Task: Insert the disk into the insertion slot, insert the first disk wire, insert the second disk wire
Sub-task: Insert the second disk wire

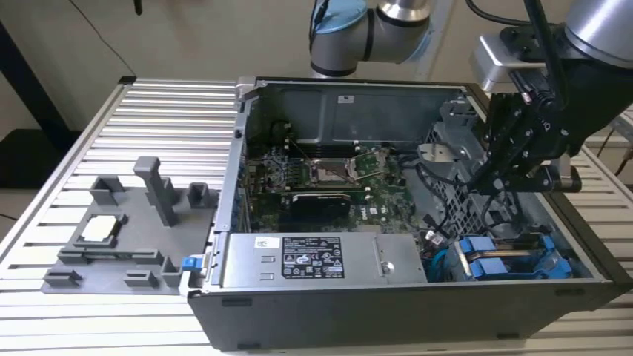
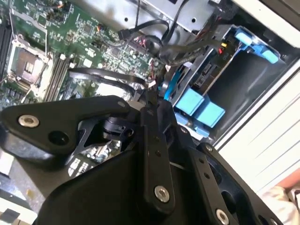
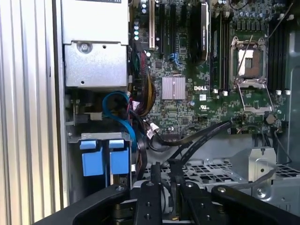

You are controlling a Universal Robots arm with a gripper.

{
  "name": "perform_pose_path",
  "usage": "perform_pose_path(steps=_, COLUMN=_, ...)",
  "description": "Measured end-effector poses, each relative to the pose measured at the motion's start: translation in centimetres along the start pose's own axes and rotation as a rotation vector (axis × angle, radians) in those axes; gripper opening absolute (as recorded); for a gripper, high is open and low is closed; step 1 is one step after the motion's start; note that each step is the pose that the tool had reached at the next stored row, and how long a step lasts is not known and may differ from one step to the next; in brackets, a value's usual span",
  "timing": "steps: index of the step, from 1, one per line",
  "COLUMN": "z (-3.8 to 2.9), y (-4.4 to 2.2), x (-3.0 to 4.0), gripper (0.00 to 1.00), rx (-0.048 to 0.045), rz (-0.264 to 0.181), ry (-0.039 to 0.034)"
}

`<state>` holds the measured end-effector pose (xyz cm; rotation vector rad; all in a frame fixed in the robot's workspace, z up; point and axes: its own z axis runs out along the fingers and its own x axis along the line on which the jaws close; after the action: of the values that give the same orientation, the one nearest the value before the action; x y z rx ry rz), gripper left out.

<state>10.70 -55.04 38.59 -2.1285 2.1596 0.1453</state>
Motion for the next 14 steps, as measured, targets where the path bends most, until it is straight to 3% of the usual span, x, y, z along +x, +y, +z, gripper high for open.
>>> perform_pose_path(steps=3, z=0.0, y=0.64, x=0.01, gripper=0.26, rx=0.02, rz=-0.004, ry=-0.0003)
perform_pose_path(steps=5, z=0.0, y=1.19, x=0.02, gripper=0.26, rx=0.0386, rz=-0.007, ry=0.0005)
perform_pose_path(steps=6, z=0.02, y=1.48, x=0.03, gripper=0.32, rx=0.0492, rz=-0.008, ry=0.0011)
perform_pose_path(steps=10, z=0.24, y=2.53, x=0.04, gripper=0.32, rx=0.0858, rz=-0.014, ry=0.0053)
perform_pose_path(steps=14, z=0.79, y=2.95, x=-0.64, gripper=0.32, rx=0.0935, rz=-0.027, ry=0.0162)
